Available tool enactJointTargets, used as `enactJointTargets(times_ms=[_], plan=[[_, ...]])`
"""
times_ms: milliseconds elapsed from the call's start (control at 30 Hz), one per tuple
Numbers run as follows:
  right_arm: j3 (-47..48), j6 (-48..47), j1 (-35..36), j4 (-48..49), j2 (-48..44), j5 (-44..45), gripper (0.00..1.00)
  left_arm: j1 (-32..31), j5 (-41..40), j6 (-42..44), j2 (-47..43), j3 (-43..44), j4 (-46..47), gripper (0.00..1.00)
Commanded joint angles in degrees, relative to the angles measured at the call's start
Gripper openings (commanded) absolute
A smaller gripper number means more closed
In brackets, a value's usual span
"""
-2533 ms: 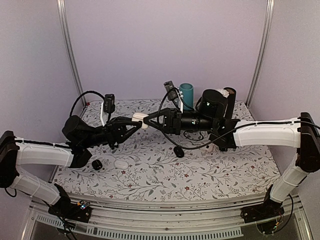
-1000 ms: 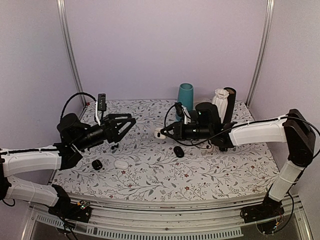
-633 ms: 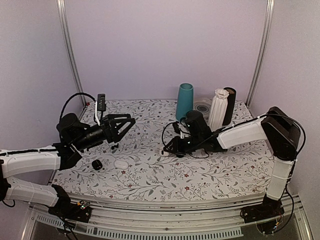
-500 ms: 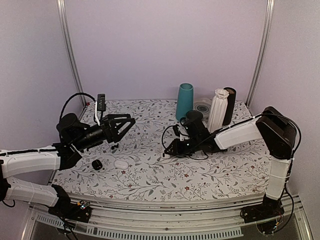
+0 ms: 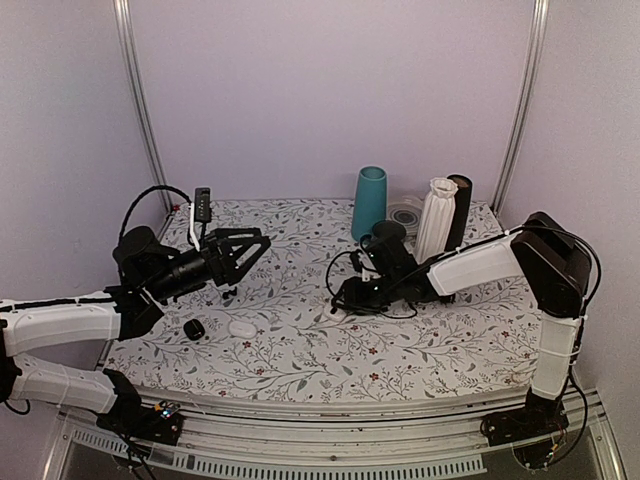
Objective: Insert the wireless bluetooth earbuds into the charging case
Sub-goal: Place the charging case with the earbuds at the center of the board, then reset both arms
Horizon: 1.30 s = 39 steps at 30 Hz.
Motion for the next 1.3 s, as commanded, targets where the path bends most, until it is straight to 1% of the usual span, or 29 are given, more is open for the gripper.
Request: enactJointTargets(times_ms=[0, 133, 300, 467, 633, 667, 733, 767, 1033, 1267], plan=[[1.87, -1.59, -0.29, -2.94, -1.80, 2.71, 0.52, 0.73, 0.26, 0.75, 0.32, -0.32, 0.26, 0.96], [1.89, -2.52, -0.31, -3.95, -4.09, 4.24, 0.62, 0.74, 0.28, 0.64, 0.52, -0.36, 0.48, 0.96], [1.75, -3.83, -0.31, -4.98, -7.30, 6.50, 0.73, 0.70, 0.25, 0.66, 0.61, -0.55, 0.66, 0.96], [1.13, -5.70, -0.31, -4.79, -11.66, 8.02, 0.78, 0.72, 0.11, 0.66, 0.63, -0.80, 0.97, 0.96], [-2.89, -7.66, -0.28, -0.24, -19.15, 10.81, 0.81, 0.73, 0.24, 0.90, 0.70, -0.79, 1.08, 0.96], [-4.01, -8.38, -0.28, 1.19, -21.62, 11.64, 0.83, 0.79, 0.25, 0.99, 0.69, -0.79, 1.02, 0.96], [-6.53, -9.34, -0.31, 3.66, -25.66, 13.73, 0.95, 0.80, 0.28, 1.12, 0.67, -0.80, 0.93, 0.96], [-7.66, -9.82, -0.32, 4.75, -27.65, 14.69, 0.99, 0.86, 0.28, 1.21, 0.61, -0.80, 0.85, 0.96], [-14.84, -15.66, -0.27, 8.93, -41.95, 21.65, 0.99, 0.97, -0.23, 2.71, 0.27, -0.64, -0.86, 0.96], [-20.09, -16.74, -0.30, 10.04, -54.37, 23.73, 0.99, 1.10, -2.62, 6.07, -0.41, 0.97, -5.71, 0.96]])
